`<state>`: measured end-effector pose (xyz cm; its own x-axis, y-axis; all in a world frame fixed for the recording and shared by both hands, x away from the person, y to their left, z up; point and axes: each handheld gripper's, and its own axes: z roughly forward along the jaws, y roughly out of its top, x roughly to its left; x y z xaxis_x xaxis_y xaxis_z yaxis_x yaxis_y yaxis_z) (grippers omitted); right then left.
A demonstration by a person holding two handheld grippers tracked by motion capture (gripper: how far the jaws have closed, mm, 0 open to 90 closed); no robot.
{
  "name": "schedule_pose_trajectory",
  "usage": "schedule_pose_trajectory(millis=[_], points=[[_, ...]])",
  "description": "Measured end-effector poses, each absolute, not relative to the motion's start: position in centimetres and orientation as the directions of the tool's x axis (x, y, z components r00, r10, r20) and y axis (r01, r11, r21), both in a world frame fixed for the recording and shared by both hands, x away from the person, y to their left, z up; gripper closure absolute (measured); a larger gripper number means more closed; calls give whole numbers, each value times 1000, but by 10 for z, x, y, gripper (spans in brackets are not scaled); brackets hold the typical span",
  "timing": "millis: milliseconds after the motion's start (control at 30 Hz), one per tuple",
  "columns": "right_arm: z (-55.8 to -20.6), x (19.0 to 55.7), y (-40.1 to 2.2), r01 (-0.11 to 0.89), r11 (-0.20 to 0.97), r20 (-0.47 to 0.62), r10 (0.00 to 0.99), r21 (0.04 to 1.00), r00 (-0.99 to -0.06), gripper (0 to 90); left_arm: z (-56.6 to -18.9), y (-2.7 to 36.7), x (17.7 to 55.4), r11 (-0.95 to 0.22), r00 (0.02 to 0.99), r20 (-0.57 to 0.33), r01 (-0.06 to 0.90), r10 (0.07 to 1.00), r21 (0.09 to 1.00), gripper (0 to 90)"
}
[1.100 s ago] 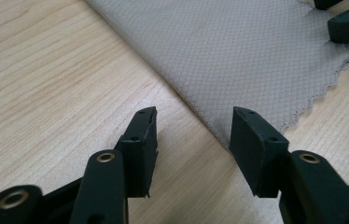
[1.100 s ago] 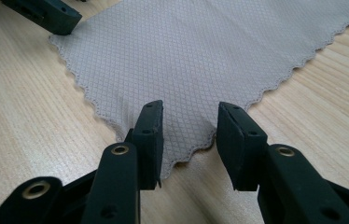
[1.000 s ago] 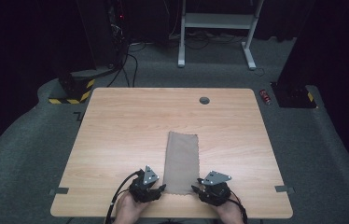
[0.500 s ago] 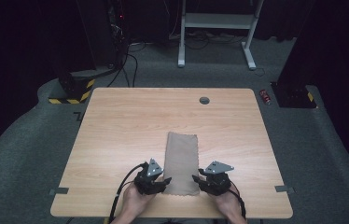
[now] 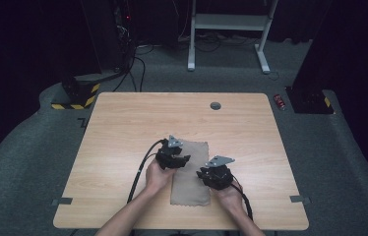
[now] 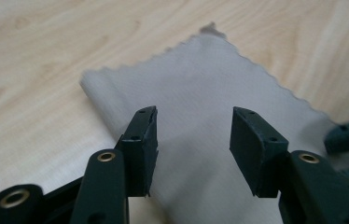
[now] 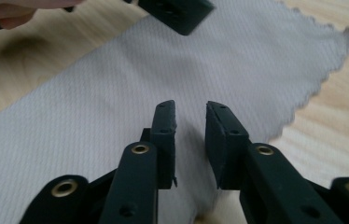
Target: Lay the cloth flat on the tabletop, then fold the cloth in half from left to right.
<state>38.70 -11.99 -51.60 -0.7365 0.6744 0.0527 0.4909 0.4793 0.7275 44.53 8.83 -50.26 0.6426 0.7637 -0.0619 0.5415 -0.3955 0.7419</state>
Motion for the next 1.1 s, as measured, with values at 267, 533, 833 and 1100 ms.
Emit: schedule_pose_trajectory(millis=[267,533,833,1100], points=[[-517,399,-114,506,483,52,684,715,-728,750,-513,101,469,-367,563,-41,590,825,719,528],[-518,403,-121,515,478,68,682,712,-728,747,-517,112,476,-338,501,-24,617,865,710,541],[-510,408,-132,535,452,94,695,714,-713,698,-517,119,479,-292,457,-48,643,888,708,526],[-498,421,-143,558,392,130,722,732,-679,693,-507,125,479,-227,460,-120,627,880,745,498]])
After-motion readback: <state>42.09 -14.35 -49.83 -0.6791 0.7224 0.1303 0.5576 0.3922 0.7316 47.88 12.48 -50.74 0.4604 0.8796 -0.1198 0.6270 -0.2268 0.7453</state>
